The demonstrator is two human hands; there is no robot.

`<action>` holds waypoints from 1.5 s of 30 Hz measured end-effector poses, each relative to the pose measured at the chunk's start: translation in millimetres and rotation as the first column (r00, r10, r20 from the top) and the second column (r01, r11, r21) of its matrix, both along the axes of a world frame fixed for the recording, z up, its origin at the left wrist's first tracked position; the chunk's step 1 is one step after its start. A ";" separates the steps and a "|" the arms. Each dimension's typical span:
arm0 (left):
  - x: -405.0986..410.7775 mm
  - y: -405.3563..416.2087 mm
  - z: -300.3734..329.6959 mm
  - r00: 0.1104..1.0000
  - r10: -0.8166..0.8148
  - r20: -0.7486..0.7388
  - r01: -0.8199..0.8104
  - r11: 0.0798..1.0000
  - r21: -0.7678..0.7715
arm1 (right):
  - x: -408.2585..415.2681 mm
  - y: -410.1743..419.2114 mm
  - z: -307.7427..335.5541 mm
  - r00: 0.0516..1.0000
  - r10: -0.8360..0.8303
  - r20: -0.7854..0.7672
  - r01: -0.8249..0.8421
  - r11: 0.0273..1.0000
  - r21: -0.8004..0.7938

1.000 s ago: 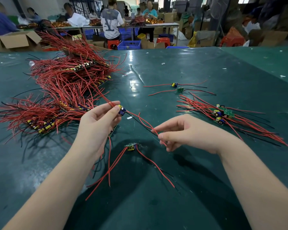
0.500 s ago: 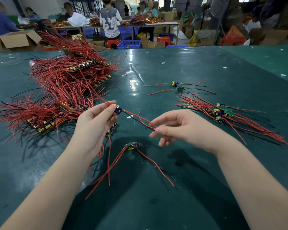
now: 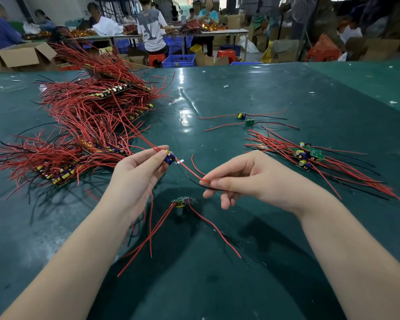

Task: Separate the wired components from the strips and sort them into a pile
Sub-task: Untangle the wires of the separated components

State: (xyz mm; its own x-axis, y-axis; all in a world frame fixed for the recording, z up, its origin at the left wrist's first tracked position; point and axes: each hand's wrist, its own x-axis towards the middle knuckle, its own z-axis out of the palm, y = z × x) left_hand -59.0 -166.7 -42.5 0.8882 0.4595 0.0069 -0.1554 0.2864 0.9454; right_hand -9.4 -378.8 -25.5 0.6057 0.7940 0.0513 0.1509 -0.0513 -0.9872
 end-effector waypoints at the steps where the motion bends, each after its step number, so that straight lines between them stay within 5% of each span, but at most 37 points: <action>1: 0.4 -1.1 -0.7 1.000 -0.005 -0.006 0.005 1.000 -0.003 | -0.6 -0.1 0.2 1.000 0.009 -0.001 -0.009 1.000 0.003; 20: -1.3 9.8 4.9 0.985 0.164 0.057 -0.165 0.986 0.013 | 7.4 -6.7 -0.7 0.978 -0.181 0.102 0.200 0.952 -0.232; 37: -0.7 3.2 3.4 0.996 0.091 0.001 -0.091 0.996 0.022 | 1.3 -7.8 3.5 0.995 0.048 -0.086 -0.038 0.992 0.124; 45: 0.3 10.4 5.3 0.990 0.137 0.025 -0.135 0.989 -0.064 | 7.2 -2.0 2.7 0.971 -0.199 0.134 0.218 0.966 -0.141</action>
